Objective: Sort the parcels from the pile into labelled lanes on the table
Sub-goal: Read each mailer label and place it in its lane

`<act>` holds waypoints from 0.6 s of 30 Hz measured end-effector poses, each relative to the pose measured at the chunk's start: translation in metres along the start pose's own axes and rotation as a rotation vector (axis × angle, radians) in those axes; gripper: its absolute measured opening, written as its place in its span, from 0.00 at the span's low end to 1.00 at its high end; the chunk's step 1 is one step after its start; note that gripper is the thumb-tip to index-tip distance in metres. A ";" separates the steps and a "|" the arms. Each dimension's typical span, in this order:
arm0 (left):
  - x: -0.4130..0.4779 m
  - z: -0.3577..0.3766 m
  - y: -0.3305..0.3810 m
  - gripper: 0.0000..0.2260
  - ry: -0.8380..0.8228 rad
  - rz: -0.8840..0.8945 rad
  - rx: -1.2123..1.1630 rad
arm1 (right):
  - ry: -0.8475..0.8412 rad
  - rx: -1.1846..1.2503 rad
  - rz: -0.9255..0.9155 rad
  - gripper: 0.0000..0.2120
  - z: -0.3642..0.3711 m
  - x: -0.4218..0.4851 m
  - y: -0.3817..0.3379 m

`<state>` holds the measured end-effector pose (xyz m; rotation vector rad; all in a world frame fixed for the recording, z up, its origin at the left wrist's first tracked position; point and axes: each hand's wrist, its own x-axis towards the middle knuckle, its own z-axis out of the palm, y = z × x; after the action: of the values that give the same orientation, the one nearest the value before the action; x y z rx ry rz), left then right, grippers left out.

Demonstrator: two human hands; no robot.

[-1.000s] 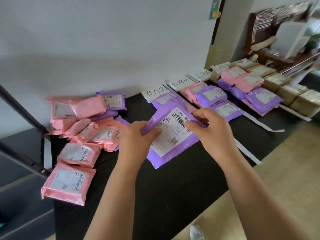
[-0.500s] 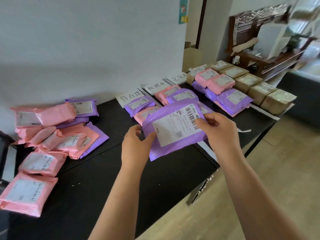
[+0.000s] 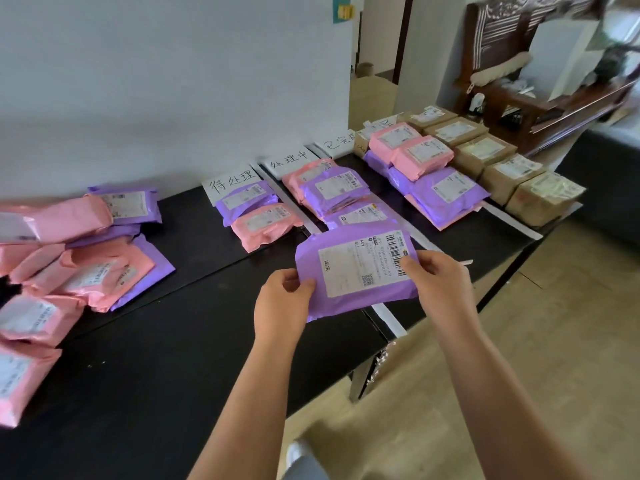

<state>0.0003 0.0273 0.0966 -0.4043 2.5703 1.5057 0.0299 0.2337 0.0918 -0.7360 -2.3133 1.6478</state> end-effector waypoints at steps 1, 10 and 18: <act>0.006 0.004 0.002 0.14 -0.002 -0.007 0.004 | -0.009 -0.020 0.006 0.06 0.001 0.008 0.003; 0.084 0.045 0.016 0.11 -0.118 -0.017 0.079 | -0.040 -0.249 0.048 0.08 0.027 0.089 0.015; 0.132 0.088 0.022 0.13 -0.156 -0.060 0.070 | -0.047 -0.298 0.123 0.14 0.031 0.146 0.027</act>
<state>-0.1342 0.0925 0.0387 -0.3375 2.4597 1.3656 -0.1004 0.2890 0.0386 -0.9235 -2.6293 1.3936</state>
